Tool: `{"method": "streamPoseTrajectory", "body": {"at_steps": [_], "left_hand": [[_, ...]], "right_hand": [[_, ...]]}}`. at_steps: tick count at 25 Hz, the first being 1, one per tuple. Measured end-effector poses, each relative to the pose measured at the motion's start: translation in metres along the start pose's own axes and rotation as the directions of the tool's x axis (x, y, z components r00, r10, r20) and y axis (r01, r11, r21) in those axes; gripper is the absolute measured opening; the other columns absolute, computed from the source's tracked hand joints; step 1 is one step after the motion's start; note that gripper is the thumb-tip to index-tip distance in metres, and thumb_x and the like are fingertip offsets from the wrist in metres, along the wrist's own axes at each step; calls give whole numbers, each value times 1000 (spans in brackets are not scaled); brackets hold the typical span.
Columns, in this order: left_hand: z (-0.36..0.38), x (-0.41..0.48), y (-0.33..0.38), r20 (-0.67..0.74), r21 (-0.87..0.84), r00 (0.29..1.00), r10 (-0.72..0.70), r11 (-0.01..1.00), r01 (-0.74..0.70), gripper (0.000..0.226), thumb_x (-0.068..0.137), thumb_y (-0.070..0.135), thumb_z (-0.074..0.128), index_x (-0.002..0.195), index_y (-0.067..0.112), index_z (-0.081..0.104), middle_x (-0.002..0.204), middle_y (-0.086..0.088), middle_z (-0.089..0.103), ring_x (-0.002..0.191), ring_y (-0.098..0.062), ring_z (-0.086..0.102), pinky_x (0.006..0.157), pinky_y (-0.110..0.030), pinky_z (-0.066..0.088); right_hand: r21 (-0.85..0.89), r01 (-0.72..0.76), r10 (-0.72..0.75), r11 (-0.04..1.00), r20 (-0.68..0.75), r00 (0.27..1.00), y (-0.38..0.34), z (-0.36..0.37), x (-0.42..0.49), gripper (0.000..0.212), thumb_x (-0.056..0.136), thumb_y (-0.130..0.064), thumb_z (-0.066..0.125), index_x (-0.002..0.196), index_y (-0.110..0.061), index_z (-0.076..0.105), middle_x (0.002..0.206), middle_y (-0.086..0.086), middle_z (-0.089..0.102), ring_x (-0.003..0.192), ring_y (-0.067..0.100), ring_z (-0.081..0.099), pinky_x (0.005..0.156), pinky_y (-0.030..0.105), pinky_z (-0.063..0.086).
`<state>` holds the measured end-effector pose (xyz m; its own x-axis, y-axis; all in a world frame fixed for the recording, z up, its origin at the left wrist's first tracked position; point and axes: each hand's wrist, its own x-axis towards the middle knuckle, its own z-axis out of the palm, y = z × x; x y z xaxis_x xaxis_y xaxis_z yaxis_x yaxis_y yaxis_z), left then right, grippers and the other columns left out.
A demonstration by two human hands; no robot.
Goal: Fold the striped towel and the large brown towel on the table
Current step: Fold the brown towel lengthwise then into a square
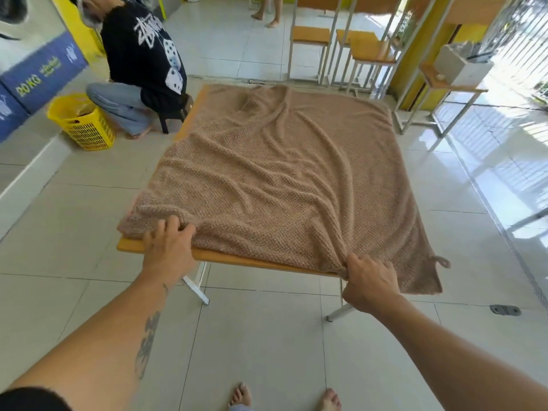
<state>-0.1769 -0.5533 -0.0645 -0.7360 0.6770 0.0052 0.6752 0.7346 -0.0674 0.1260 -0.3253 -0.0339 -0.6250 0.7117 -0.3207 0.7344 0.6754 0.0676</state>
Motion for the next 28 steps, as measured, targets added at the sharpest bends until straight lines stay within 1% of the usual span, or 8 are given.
{"method": "streamPoseTrajectory", "body": {"at_steps": [4, 10, 13, 15, 18, 20, 22, 28], "left_hand": [[4, 6, -22, 51, -124, 998, 48, 991, -42, 21, 91, 9, 51, 89, 29, 44, 95, 2, 42, 88, -20, 41, 78, -37, 37], [-9, -7, -51, 185, -79, 977, 104, 993, -90, 19, 85, 10, 45, 98, 24, 46, 95, 0, 57, 98, -24, 47, 86, -43, 39], [-11, -13, -59, 237, -143, 958, 163, 981, -132, 9, 93, 19, 41, 97, 24, 47, 90, 0, 59, 99, -24, 50, 85, -41, 40], [-17, -4, -63, 165, -327, 981, 97, 944, -38, 12, 97, 21, 38, 87, 22, 45, 79, 3, 58, 82, -23, 57, 82, -41, 45], [-19, 15, -81, 0, -382, 966, -259, 893, 239, 15, 91, 19, 46, 106, 22, 46, 108, -3, 51, 101, -28, 50, 89, -46, 45], [-13, 23, -100, 183, -434, 862, -473, 748, 503, 36, 89, 18, 49, 124, 23, 42, 125, -13, 40, 114, -35, 43, 86, -47, 44], [-1, 24, -114, 340, -520, 811, -476, 623, 584, 33, 89, 15, 48, 122, 19, 48, 120, -15, 49, 100, -34, 54, 75, -40, 47], [17, 2, -147, 317, -530, 795, -517, 599, 601, 11, 85, 5, 52, 91, 9, 61, 92, -13, 62, 78, -31, 56, 61, -33, 40]], "right_hand": [[-48, -29, 27, 998, -32, 999, -35, -6, 4, 52, 70, -27, 59, 116, -21, 35, 113, 5, 39, 107, 28, 43, 90, 41, 43], [31, -121, 116, 992, 132, 984, -36, -20, 17, 29, 82, -25, 51, 111, -26, 49, 124, 5, 40, 118, 35, 42, 91, 47, 48], [-20, -115, 116, 993, 298, 947, -45, -43, 29, 41, 77, -58, 53, 97, -22, 55, 117, 7, 52, 103, 29, 56, 89, 45, 54], [-8, -96, 94, 995, 321, 942, -68, -57, 38, 62, 67, -70, 52, 103, -19, 55, 117, 10, 56, 104, 30, 59, 93, 50, 53], [145, -2, -28, 989, 198, 980, -121, -65, 46, 44, 76, -28, 55, 118, -21, 45, 131, 13, 44, 121, 33, 45, 103, 55, 43], [291, 57, -102, 955, 142, 985, -150, -62, 50, 45, 77, -15, 54, 121, -20, 43, 127, 10, 43, 118, 29, 42, 102, 50, 44], [363, 70, -127, 929, 135, 983, -164, -51, 53, 55, 78, -12, 55, 130, -24, 40, 128, 8, 40, 121, 30, 39, 101, 49, 44], [152, 223, -236, 963, 72, 969, -158, -21, 45, 73, 84, -44, 61, 148, -37, 25, 148, -3, 29, 130, 29, 31, 108, 49, 39]]}}
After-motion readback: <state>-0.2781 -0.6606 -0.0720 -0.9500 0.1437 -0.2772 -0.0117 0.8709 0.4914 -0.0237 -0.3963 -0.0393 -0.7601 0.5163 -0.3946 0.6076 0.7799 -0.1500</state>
